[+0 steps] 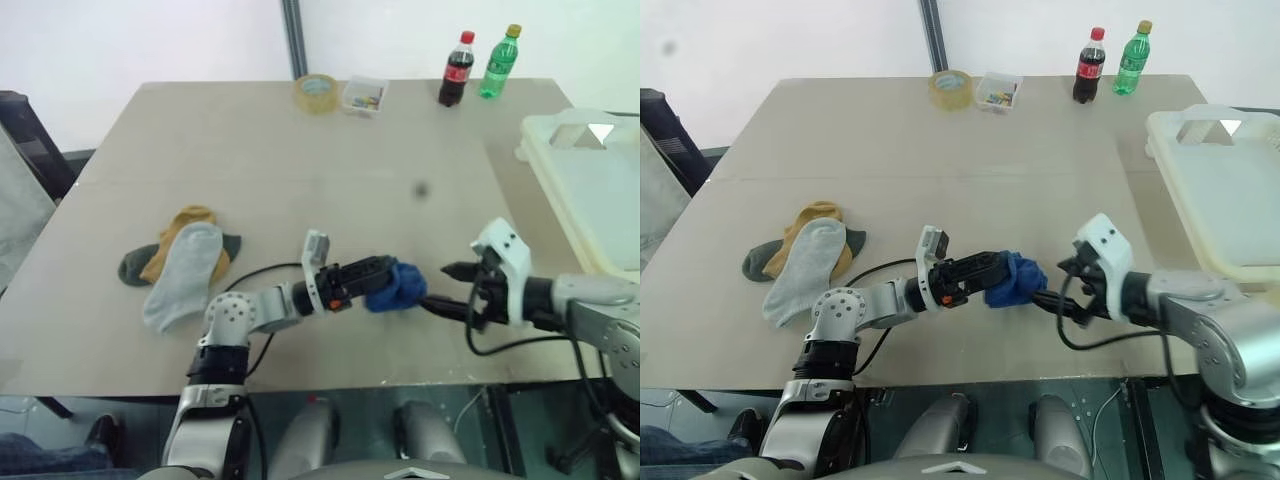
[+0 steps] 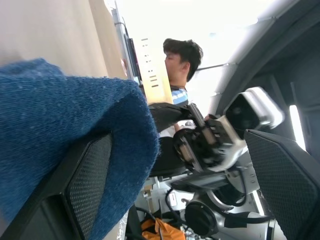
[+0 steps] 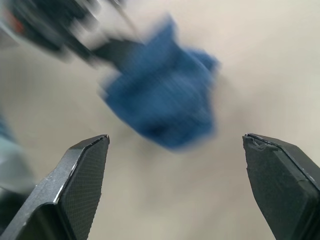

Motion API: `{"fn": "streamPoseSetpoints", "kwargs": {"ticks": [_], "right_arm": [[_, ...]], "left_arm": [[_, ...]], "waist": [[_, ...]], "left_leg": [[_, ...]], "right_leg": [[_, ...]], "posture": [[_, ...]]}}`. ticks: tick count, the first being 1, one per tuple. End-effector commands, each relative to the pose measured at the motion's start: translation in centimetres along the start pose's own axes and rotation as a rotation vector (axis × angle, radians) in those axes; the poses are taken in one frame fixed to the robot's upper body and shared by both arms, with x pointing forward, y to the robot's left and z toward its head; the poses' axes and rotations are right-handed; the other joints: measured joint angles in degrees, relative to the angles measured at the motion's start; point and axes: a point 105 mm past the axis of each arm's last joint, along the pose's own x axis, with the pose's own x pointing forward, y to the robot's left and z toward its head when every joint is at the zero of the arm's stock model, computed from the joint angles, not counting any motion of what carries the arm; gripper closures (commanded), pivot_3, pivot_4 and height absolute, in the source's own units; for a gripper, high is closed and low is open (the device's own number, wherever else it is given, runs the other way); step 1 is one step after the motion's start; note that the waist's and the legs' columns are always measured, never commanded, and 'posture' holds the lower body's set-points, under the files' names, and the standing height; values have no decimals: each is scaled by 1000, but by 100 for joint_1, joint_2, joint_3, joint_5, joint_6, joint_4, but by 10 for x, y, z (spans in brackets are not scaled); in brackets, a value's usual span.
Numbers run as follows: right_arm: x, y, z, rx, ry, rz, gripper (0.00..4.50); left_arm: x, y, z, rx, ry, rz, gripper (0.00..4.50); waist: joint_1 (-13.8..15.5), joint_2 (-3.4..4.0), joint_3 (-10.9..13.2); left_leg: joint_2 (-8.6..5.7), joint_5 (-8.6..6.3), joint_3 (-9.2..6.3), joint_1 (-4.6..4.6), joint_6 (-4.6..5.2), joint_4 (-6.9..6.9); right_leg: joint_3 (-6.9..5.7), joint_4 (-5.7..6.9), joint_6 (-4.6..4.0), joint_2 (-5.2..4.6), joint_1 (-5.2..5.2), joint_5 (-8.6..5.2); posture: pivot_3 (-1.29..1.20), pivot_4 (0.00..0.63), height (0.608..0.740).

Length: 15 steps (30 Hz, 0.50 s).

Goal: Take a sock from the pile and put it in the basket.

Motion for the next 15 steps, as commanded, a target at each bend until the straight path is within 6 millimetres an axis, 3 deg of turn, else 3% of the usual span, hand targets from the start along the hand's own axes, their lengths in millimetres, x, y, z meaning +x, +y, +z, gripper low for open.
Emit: {"fn": "streamPoseSetpoints", "kwargs": {"ticks": [1, 5, 10, 15], "right_arm": [[27, -4, 9, 65, -20, -110, 116], [42, -9, 1, 123, 9, -187, 116], [36, -30, -20, 164, 87, -315, 116], [30, -34, -28, 147, 133, -331, 116]], "left_arm": [[4, -2, -3, 1, 27, -21, 0], [4, -2, -3, 5, 30, -21, 0], [3, -2, -2, 8, 19, -19, 0], [2, -2, -2, 8, 17, -19, 0]], "waist": [[28, 3, 2], [37, 8, 0], [27, 8, 0], [15, 9, 0]], "left_leg": [[-3, 1, -3, -3, -2, 1], [-12, 4, -2, -10, -7, 0], [-13, 4, 5, -12, -6, 0], [-11, 4, 8, -6, -6, 1]], "right_leg": [[-3, 0, 0, -3, 0, 0], [-1, -7, 0, -11, -11, 0], [2, -7, 0, -12, -14, 0], [1, -1, 0, -9, -8, 0]], "posture": [[0, 150, 740], [0, 150, 740], [0, 150, 740], [0, 150, 740]]}}
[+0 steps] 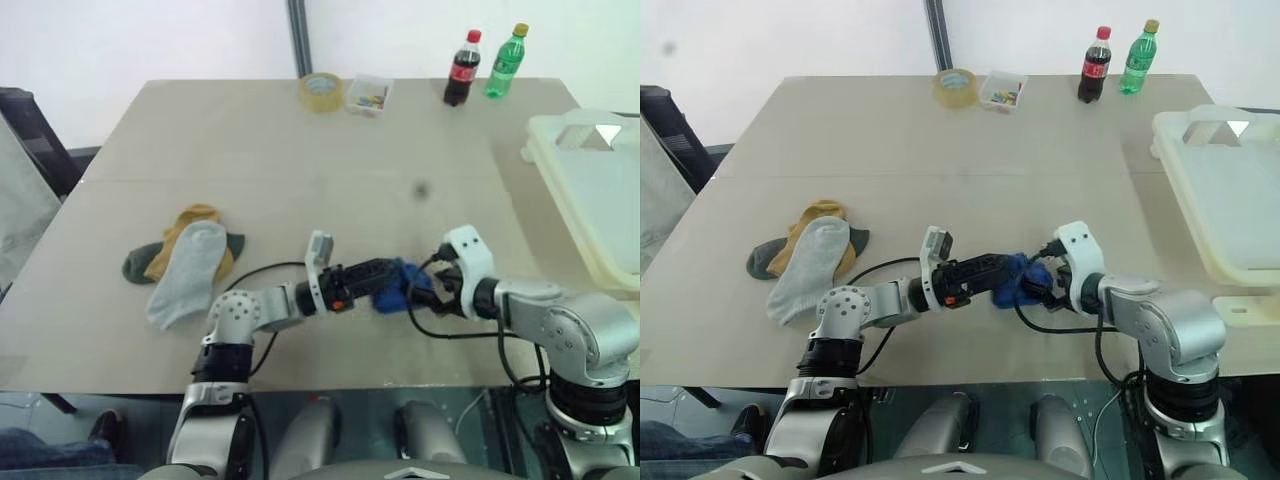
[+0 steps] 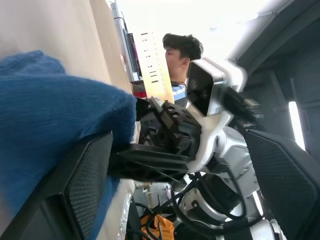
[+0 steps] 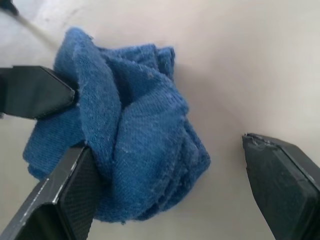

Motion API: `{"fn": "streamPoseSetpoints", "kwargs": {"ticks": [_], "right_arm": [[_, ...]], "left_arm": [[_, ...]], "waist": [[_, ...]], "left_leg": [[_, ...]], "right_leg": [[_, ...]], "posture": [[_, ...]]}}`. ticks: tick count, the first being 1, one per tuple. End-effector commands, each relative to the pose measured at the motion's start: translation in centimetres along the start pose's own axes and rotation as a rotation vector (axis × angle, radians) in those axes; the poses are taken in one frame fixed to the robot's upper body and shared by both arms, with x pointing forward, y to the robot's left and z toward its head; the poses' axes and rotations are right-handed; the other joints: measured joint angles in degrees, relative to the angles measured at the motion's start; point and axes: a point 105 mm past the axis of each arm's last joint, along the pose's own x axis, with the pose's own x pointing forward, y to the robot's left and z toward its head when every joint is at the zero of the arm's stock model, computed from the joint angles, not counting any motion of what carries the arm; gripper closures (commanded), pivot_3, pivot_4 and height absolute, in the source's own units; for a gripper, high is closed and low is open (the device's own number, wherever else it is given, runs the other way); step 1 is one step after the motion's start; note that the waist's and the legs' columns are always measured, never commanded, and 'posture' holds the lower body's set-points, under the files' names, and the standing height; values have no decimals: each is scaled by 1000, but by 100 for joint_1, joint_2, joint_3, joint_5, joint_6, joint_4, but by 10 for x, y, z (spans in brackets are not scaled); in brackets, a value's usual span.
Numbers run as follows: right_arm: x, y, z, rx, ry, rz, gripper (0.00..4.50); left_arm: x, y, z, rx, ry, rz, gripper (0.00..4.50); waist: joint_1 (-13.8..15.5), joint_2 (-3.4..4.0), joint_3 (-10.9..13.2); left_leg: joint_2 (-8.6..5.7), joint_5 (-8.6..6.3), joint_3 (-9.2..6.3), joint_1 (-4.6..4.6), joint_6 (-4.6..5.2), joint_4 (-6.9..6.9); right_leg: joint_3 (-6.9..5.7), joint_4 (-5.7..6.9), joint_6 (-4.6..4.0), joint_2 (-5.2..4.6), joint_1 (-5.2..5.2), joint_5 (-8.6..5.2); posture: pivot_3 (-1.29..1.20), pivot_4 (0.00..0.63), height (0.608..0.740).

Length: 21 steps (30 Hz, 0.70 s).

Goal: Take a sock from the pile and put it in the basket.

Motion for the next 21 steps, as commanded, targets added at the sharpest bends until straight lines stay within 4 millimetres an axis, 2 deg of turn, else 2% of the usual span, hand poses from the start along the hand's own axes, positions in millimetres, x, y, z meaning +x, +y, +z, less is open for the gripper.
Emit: {"fn": "streamPoseSetpoints", "kwargs": {"ticks": [1, 5, 8, 10, 11, 12, 13, 17, 18, 19, 21], "right_arm": [[-4, -2, -5, -19, 20, -6, 116], [2, 16, -15, 46, 35, 122, 116], [11, 28, -21, 175, 23, 208, 116], [16, 34, -22, 256, 7, 255, 711], [17, 36, -21, 291, -4, 277, 864], [19, 38, -20, 321, -14, 295, 1240], [20, 39, -20, 329, -12, 299, 1470], [22, 43, -23, 310, 15, 321, 3154], [21, 44, -22, 307, 16, 329, 3154], [21, 45, -22, 308, 15, 335, 3650], [21, 45, -22, 309, 16, 339, 4278]], "left_arm": [[0, -5, 0, 2, 1, -27, 0], [1, -5, 0, 1, 2, -28, 0], [2, -5, 0, 4, 4, -26, 0], [2, -5, 0, 6, 6, -25, 0], [2, -5, 0, 6, 7, -25, 0], [2, -5, 0, 7, 7, -25, 0], [2, -5, 0, 7, 6, -25, 0], [1, -6, 1, 10, 2, -22, 0], [1, -6, 1, 10, 1, -22, 0], [1, -6, 1, 10, -1, -21, 0], [1, -6, 2, 10, -5, -20, 0]], "waist": [[-1, 0, 0], [-2, -1, -1], [-12, -4, -3], [-42, -6, -8], [-46, -6, -9], [-50, -7, -10], [-59, -6, -11], [-89, -6, -11], [-104, -5, -11], [-125, -5, -11], [-140, -5, -11]], "left_leg": [[0, 0, 0, 0, 0, 0], [0, 0, -2, 1, 0, 1], [2, 0, -1, 5, 0, 0], [8, -1, 1, 11, 1, -1], [8, -1, 2, 13, 1, -1], [9, -1, 4, 16, 1, -1], [9, -1, 4, 18, 1, 0], [10, -1, 5, 19, 2, 0], [10, -1, 5, 19, 2, 0], [9, -1, 6, 19, 2, 0], [9, -1, 7, 19, 2, -2]], "right_leg": [[0, 0, 0, 0, 0, 0], [-1, -1, 0, 1, 4, 0], [0, -1, 0, 2, 6, 0], [1, 2, 0, 7, 6, 0], [2, 3, 0, 8, 7, 0], [1, 7, 0, 9, 7, 0], [1, 10, 0, 10, 7, 0], [2, 15, 0, 11, 6, 0], [2, 15, 0, 11, 6, 0], [2, 14, 0, 10, 6, 0], [2, 13, 0, 10, 5, 0]], "posture": [[0, 150, 740], [0, 150, 740], [0, 150, 740], [0, 150, 740], [0, 150, 740], [0, 150, 740], [0, 150, 740], [0, 150, 740], [0, 150, 740], [0, 150, 740], [0, 150, 740]]}}
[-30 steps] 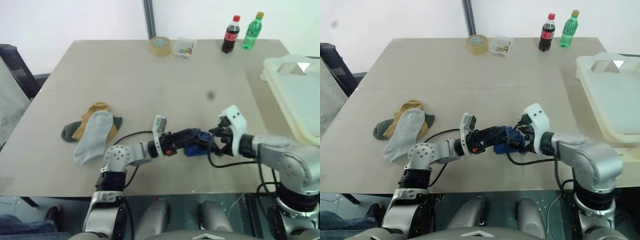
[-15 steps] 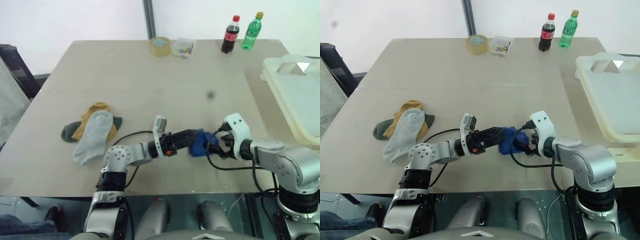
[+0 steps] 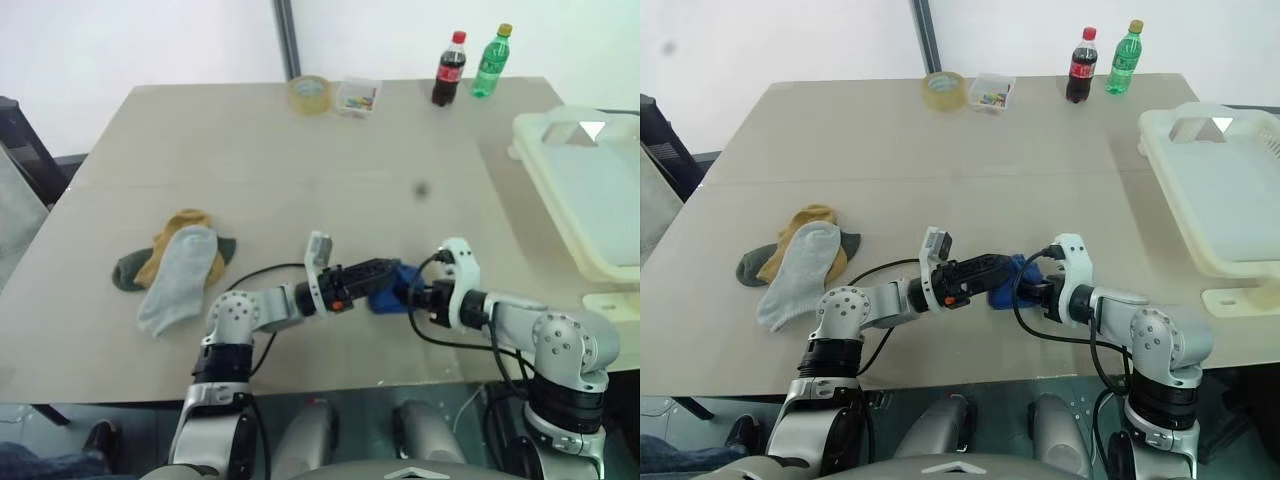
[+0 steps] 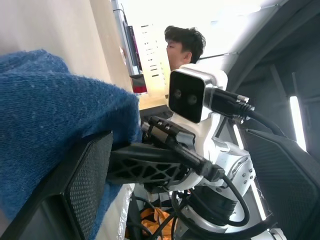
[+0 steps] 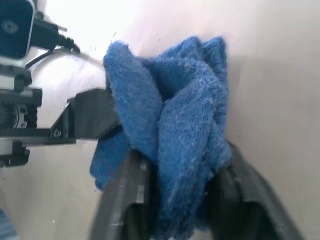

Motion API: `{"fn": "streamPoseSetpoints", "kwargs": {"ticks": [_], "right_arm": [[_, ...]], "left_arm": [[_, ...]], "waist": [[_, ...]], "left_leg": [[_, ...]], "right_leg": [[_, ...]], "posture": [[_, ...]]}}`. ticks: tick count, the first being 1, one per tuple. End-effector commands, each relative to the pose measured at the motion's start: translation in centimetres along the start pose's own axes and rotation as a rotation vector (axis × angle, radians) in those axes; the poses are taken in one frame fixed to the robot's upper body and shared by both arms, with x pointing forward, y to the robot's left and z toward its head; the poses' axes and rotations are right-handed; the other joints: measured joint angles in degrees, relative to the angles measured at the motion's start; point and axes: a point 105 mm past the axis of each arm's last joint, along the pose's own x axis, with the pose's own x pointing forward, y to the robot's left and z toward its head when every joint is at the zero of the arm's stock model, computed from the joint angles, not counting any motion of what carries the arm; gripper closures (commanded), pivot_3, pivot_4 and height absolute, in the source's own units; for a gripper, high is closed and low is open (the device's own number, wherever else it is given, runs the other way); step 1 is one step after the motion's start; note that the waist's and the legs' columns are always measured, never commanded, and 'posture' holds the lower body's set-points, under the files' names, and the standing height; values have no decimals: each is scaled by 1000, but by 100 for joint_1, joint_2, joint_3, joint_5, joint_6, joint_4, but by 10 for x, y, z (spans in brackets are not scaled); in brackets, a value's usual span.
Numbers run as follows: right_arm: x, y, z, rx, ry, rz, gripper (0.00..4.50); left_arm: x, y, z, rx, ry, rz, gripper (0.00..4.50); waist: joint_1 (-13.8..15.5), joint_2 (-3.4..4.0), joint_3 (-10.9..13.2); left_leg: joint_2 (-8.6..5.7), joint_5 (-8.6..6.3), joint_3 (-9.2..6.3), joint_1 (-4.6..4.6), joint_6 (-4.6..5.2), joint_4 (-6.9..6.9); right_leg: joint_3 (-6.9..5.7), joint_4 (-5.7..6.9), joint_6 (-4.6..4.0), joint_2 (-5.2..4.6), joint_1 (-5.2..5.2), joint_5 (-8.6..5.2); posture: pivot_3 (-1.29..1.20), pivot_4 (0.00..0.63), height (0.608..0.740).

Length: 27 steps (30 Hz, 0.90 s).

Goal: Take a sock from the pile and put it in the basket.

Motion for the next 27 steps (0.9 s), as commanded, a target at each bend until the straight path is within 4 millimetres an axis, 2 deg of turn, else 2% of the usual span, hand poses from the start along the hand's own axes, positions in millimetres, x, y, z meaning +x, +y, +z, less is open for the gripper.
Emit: {"fn": "streamPoseSetpoints", "kwargs": {"ticks": [1, 5, 8, 11, 14, 17, 18, 21, 24, 27], "right_arm": [[6, 9, -14, 15, 74, 56, 4414], [4, 7, -12, 10, 75, 50, 4497], [1, 2, -7, 33, 50, 40, 4497], [-6, -7, 0, 44, 20, 11, 4497], [-16, -20, 6, 52, -4, -37, 4497], [-25, -33, 11, 74, -33, -92, 4497], [-27, -36, 13, 81, -44, -107, 4497], [-34, -43, 22, 86, -75, -137, 4497], [-38, -45, 32, 85, -107, -139, 4497], [-41, -38, 43, 58, -140, -110, 4497]], "left_arm": [[2, -6, 1, 16, 0, -24, 0], [0, -6, 3, 25, -16, -18, 0], [-6, -2, 3, 140, -2, 64, 0], [-14, -3, 6, 352, 7, 141, 0], [-21, -2, 12, 652, 26, 241, 0], [-25, -1, -3, 994, 127, 229, 0], [-24, -7, -5, 1096, 106, 179, 0], [-21, -19, -7, 1162, 20, 95, 0], [-17, -19, -11, 1228, 11, 71, 0], [-17, -17, -17, 1241, 22, 50, 0]], "waist": [[-5, 0, 0], [-5, 0, 0], [-14, 0, 0], [-10, 1, 1], [22, 4, 3], [85, 9, 5], [114, 11, 6], [175, 14, 9], [169, 15, 10], [131, 20, 13]], "left_leg": [[0, 0, 0, 0, 0, 0], [0, 0, 0, 0, 1, 1], [-1, -1, 0, 0, 1, 0], [0, 0, 4, -1, 0, -4], [-1, 0, 4, -3, -1, -5], [-6, 0, 5, -7, -1, -13], [-6, 0, 9, -7, -1, -19], [-7, 0, 13, -15, 0, -26], [-7, -4, 6, -20, 7, -25], [-5, -12, 7, -19, 21, -25]], "right_leg": [[0, 0, 0, 0, 0, 0], [0, 0, 0, -1, 0, 0], [0, 0, 0, -1, 0, 0], [5, -2, 0, -2, -2, 0], [7, -6, 0, -6, -2, 0], [12, -22, -1, -12, -1, 1], [12, -25, -1, -13, -1, 1], [15, -32, -2, -19, -7, 1], [12, -29, -2, -21, -10, 1], [12, -24, -1, -16, -11, 1]], "posture": [[0, 150, 740], [0, 150, 740], [0, 150, 740], [0, 150, 740], [0, 150, 740], [0, 150, 740], [0, 150, 740], [0, 150, 740], [0, 150, 740], [0, 150, 740]]}}
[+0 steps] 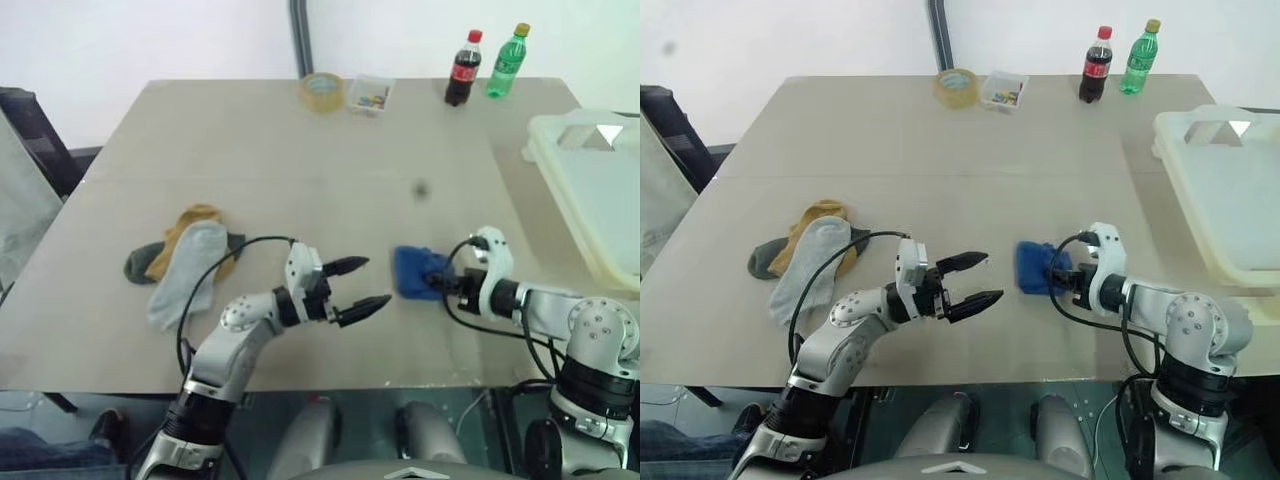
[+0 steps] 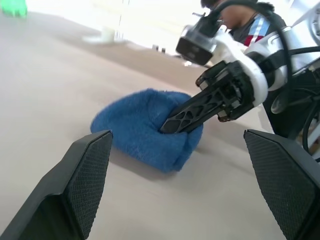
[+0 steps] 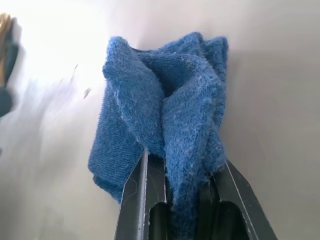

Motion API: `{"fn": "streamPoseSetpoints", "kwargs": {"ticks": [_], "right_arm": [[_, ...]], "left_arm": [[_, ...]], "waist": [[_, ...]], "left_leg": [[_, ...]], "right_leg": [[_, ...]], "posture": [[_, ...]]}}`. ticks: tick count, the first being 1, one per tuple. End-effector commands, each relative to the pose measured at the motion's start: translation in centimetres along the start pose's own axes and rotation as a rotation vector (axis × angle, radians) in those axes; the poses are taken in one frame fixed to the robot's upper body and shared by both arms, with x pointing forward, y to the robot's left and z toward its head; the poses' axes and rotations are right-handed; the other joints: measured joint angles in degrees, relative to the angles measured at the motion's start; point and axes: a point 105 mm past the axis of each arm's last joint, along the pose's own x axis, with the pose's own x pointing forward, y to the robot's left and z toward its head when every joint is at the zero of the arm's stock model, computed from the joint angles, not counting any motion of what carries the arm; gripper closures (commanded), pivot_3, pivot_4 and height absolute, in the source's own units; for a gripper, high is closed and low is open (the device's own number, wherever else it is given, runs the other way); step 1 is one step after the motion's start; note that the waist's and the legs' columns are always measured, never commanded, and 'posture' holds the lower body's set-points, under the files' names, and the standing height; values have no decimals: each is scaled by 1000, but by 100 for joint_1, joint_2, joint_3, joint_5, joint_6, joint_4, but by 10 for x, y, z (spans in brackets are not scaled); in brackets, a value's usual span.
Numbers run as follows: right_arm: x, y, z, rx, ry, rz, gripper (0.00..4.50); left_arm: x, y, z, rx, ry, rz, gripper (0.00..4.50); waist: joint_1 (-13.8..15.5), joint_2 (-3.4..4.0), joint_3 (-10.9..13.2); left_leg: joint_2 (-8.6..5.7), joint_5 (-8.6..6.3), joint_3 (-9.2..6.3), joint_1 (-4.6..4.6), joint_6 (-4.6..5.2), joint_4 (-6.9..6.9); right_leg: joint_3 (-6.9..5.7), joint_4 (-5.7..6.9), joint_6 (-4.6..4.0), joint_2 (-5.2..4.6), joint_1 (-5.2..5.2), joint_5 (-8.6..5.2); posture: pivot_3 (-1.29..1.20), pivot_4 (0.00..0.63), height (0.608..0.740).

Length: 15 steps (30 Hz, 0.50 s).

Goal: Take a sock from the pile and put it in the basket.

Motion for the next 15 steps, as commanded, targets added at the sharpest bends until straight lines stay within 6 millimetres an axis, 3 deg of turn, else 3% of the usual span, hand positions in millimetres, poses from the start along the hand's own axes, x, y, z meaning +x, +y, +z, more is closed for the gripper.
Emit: {"fn": "streamPoseSetpoints", "kwargs": {"ticks": [1, 4, 11, 15], "right_arm": [[-9, 10, 18, -46, -59, 35, 4497], [-18, 12, 31, -68, -99, 50, 4497], [-70, 6, 84, -159, -218, 29, 4497], [-103, -8, 113, -171, -230, -76, 4497]], "left_arm": [[3, -8, 1, 48, -20, -42, 0], [4, -8, -1, 60, -17, -40, 0], [14, -4, 3, 104, -52, -31, 0], [26, 5, 12, 144, -101, 11, 0]], "waist": [[-26, 4, 2], [-29, 6, 3], [-4, 17, 14], [-10, 19, 19]], "left_leg": [[0, 0, 3, 0, 0, 0], [0, 0, 6, 1, 2, 0], [-2, -2, 6, 0, 8, 10], [-2, -6, 18, -2, 17, 23]], "right_leg": [[-2, 1, 0, 2, -1, 0], [-9, 2, 0, 4, -2, 0], [-18, 3, 3, 7, 5, 1], [-15, 4, 4, 7, 11, 1]], "posture": [[0, 150, 740], [0, 150, 740], [0, 150, 740], [0, 150, 740]]}}
